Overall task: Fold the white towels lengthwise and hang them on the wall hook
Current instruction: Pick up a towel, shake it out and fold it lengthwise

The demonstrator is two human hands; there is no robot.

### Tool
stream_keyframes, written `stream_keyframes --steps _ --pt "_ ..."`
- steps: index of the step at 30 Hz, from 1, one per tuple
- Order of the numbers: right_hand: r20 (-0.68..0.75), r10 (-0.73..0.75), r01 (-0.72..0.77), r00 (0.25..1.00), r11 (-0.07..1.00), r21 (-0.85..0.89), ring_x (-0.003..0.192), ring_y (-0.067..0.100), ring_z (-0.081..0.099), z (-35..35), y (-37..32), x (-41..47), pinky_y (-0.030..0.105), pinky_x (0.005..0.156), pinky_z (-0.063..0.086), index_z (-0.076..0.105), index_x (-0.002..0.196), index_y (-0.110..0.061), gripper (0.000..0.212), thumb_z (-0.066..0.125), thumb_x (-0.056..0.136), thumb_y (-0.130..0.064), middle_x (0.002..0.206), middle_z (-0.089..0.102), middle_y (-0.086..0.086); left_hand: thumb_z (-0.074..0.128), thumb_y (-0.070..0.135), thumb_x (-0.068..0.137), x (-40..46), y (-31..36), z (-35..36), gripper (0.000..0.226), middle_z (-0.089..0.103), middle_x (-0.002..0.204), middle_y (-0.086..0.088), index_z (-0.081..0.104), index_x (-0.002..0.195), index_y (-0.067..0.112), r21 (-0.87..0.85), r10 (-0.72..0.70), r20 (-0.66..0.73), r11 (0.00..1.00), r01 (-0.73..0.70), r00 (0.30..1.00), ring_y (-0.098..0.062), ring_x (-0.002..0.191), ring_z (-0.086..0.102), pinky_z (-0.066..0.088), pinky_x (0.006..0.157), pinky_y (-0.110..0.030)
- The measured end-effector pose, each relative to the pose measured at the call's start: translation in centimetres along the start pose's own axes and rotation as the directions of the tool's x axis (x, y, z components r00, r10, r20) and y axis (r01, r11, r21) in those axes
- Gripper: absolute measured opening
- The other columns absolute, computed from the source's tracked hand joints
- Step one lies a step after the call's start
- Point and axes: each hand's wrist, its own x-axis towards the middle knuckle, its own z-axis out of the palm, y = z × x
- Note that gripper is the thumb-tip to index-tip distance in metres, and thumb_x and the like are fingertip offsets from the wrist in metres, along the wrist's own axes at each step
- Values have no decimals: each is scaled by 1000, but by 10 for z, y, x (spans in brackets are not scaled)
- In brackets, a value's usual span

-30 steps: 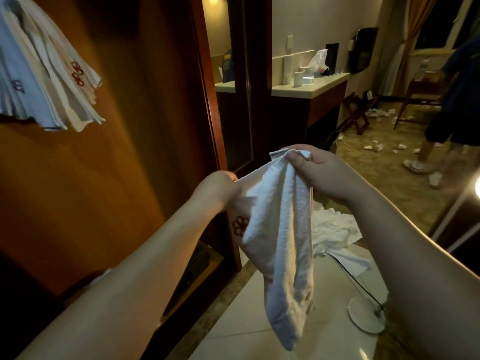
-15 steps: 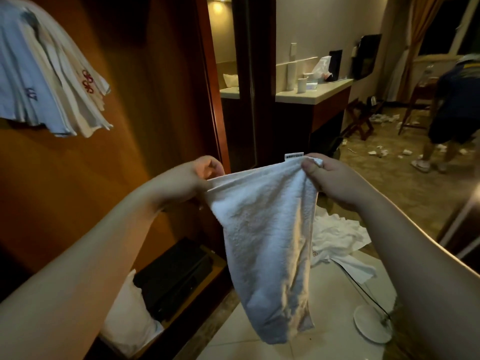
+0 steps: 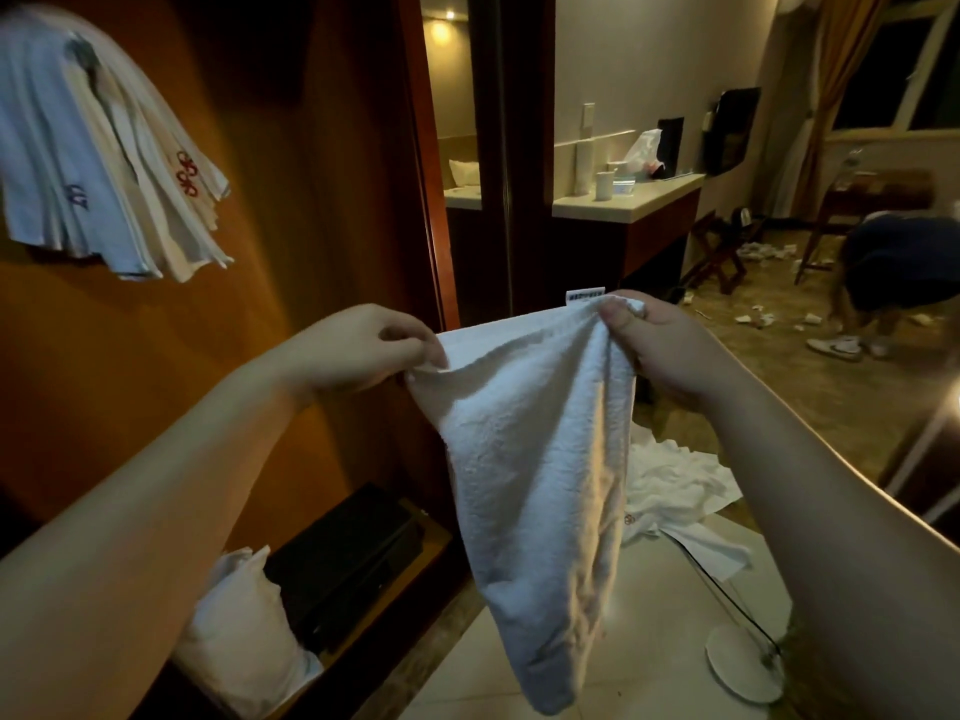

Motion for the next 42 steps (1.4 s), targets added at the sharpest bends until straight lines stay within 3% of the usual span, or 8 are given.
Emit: stream_keyframes --steps 6,10,13,18,25,34,37,42 --pt "58 12 -7 998 997 -77 80 -15 63 -5 2 6 9 64 49 63 101 -43 19 44 104 -48 85 68 -34 69 37 91 9 -5 14 16 52 84 10 63 89 22 485 171 -9 862 -145 985 -12 76 52 35 60 -21" --pt "40 -19 24 999 993 -113 99 7 64 -23 -12 13 42 90 52 61 98 -53 19 42 101 -57 102 67 -18 66 35 93 7 -3 -7 8 63 84 9 62 86 35 92 111 -260 992 -90 959 -7 76 61 43 62 -24" --pt "-82 -105 97 991 990 -103 87 -8 63 -27 -21 16 32 77 47 58 93 -65 15 43 97 -65 91 65 -34 71 32 87 4 3 -15 18 70 81 11 65 73 41 -450 111 -327 855 -258 938 -12 80 69 59 73 -34" --pt "-14 -30 29 999 996 -87 91 4 66 -6 -3 15 30 80 49 60 98 -50 19 43 102 -56 95 68 -19 65 32 95 10 -8 2 28 67 83 18 57 74 49 -282 93 -397 934 -218 913 -6 81 69 56 70 -32" --pt "-117 -29 48 993 985 164 99 4 71 17 -11 22 38 89 56 68 100 -50 25 51 92 -67 104 74 -17 59 29 95 13 -8 9 20 67 107 12 58 111 42 -630 18 -548 648 -427 836 -11 96 70 59 79 -29" --pt "-316 -63 112 947 984 139 83 -18 62 36 -31 27 2 58 45 62 110 -44 21 50 100 -57 89 69 -28 49 33 103 12 4 32 7 57 80 23 50 106 39 -265 59 -842 820 -507 536 2 68 53 41 56 -16" --pt "-367 -52 111 929 984 142 81 -21 60 37 -34 28 0 56 43 63 114 -39 25 47 102 -55 88 68 -30 58 38 98 13 9 27 21 59 94 28 51 117 33 -313 34 -820 810 -496 571 0 85 62 50 67 -18" --pt "-382 -32 98 924 983 155 86 -13 63 33 -33 34 19 71 46 65 124 -32 41 44 101 -58 100 69 -20 84 26 77 14 0 25 85 59 119 21 33 144 42 -647 -42 -474 694 -316 879 -3 100 69 60 75 -25"
